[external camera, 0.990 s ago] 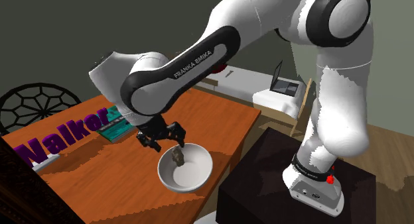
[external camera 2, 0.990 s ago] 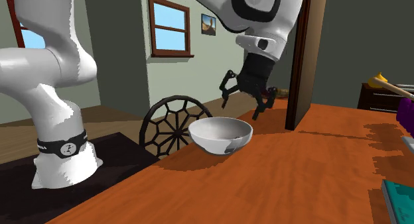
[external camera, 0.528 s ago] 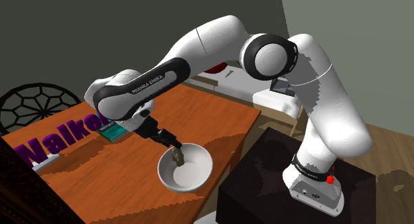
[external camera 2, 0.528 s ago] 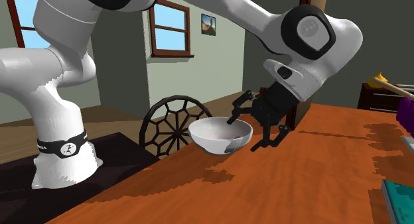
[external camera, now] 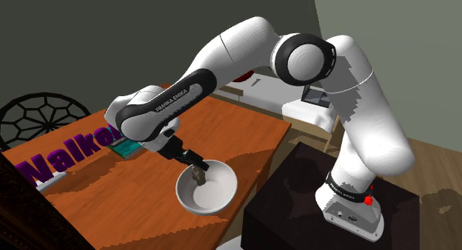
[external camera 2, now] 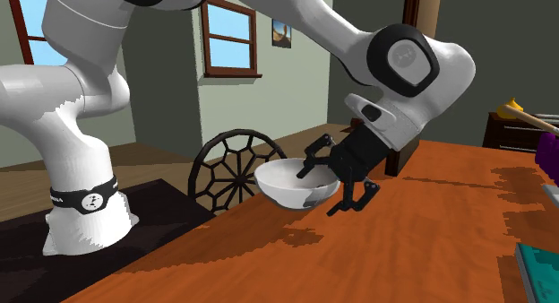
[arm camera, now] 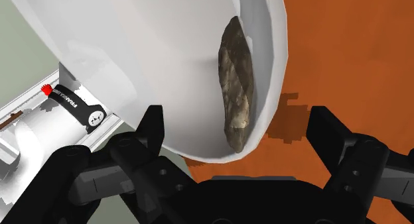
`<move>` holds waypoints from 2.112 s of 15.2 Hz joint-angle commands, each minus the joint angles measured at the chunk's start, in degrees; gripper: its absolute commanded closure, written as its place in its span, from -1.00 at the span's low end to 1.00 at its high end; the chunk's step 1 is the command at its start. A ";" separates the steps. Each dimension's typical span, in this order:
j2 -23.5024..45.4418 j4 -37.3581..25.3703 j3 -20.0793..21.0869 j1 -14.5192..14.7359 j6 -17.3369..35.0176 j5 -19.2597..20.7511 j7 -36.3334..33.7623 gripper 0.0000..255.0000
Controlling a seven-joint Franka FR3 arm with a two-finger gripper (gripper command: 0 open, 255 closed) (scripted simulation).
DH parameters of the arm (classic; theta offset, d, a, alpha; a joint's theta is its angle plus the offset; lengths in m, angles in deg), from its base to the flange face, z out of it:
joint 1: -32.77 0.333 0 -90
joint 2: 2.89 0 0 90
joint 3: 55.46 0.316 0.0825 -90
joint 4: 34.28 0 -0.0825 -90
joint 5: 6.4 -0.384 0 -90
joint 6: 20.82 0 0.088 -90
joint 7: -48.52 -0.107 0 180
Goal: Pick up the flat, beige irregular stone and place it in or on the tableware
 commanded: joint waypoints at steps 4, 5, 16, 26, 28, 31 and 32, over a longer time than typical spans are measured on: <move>-0.06 0.17 0.00 -0.02 0.12 -0.01 -0.01 -1.00; -0.06 0.16 0.01 -0.02 0.11 -0.01 -0.01 1.00; -0.82 -0.18 0.11 -0.06 -0.97 -0.18 0.09 1.00; -3.97 -3.04 0.54 -0.12 -6.84 -0.91 0.60 1.00; -4.48 -3.80 0.61 -0.10 -8.08 -1.02 0.70 1.00; -5.16 -5.08 0.71 -0.05 -10.00 -1.18 0.84 1.00; -5.36 -5.54 0.74 -0.03 -10.65 -1.23 0.88 1.00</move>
